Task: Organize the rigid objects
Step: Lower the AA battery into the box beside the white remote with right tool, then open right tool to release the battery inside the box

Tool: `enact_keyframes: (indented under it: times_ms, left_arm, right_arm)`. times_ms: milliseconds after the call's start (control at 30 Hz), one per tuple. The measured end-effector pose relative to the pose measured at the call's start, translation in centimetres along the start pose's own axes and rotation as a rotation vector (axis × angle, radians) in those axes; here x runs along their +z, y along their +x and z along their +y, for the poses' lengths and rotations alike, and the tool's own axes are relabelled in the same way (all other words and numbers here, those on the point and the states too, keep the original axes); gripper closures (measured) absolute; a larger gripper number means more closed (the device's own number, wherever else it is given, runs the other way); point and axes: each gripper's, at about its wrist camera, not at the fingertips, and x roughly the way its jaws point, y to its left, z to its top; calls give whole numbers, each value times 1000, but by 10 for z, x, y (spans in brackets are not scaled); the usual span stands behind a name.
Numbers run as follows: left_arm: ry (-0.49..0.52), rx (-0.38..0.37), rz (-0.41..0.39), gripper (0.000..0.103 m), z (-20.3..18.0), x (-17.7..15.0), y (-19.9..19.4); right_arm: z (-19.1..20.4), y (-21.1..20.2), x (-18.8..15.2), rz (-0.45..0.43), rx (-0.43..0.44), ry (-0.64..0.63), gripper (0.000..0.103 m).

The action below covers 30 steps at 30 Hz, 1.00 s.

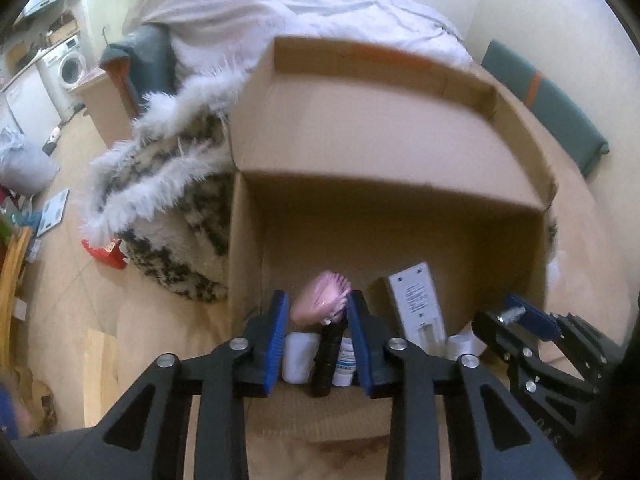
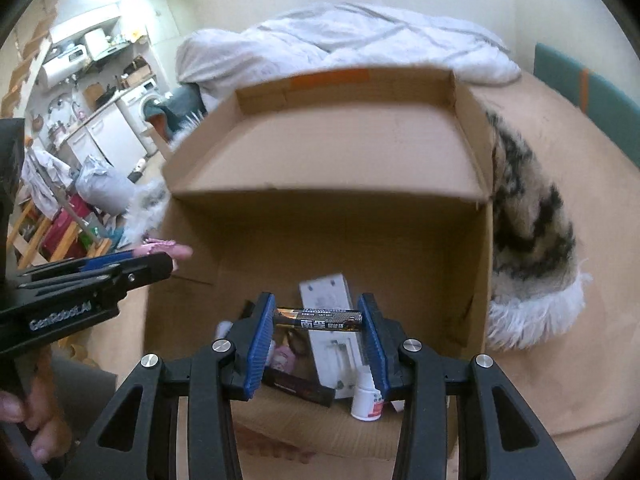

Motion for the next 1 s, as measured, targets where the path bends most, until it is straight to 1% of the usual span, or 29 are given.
enact_keyframes:
  times_ms: [100, 167, 233, 400, 467, 567, 700, 733, 800, 833, 867, 933, 1000]
  left_arm:
    - [18, 0, 14, 81, -2, -8, 16]
    - [22, 1, 57, 81, -4, -11, 29]
    - [7, -1, 82, 81, -1, -14, 36]
    - [4, 22, 98, 81, 3, -19, 42]
    - [6, 35, 104, 81, 4, -22, 45]
    - [8, 34, 120, 81, 4, -25, 48]
    - [17, 36, 117, 81, 3, -27, 47]
    - [20, 39, 113, 81, 1, -27, 46]
    - [26, 47, 105, 81, 0, -27, 44]
    - [27, 51, 105, 81, 0, -27, 45]
    - [26, 54, 106, 81, 1, -27, 45]
    - [25, 53, 115, 80, 0, -27, 45]
    - [25, 53, 125, 70, -1, -28, 45]
  right_arm:
    - [-7, 17, -9, 56, -7, 15, 59]
    - [-10, 22, -12, 72, 3, 31, 59]
    - [-12, 28, -14, 91, -2, 42, 59]
    - [-15, 46, -13, 140, -6, 64, 59]
    - [-16, 50, -14, 150, -13, 71, 59]
    - [-19, 52, -16, 154, -6, 87, 59]
    - [-24, 51, -14, 142, 25, 114, 59]
    - [-23, 50, -12, 134, 33, 117, 56]
    - [-22, 45, -10, 109, 45, 113, 47]
    - [-22, 42, -9, 95, 51, 115, 38]
    - [-22, 40, -8, 82, 59, 120, 32]
    - [-22, 37, -6, 68, 64, 126, 28]
    - [-24, 36, -5, 65, 57, 132, 24]
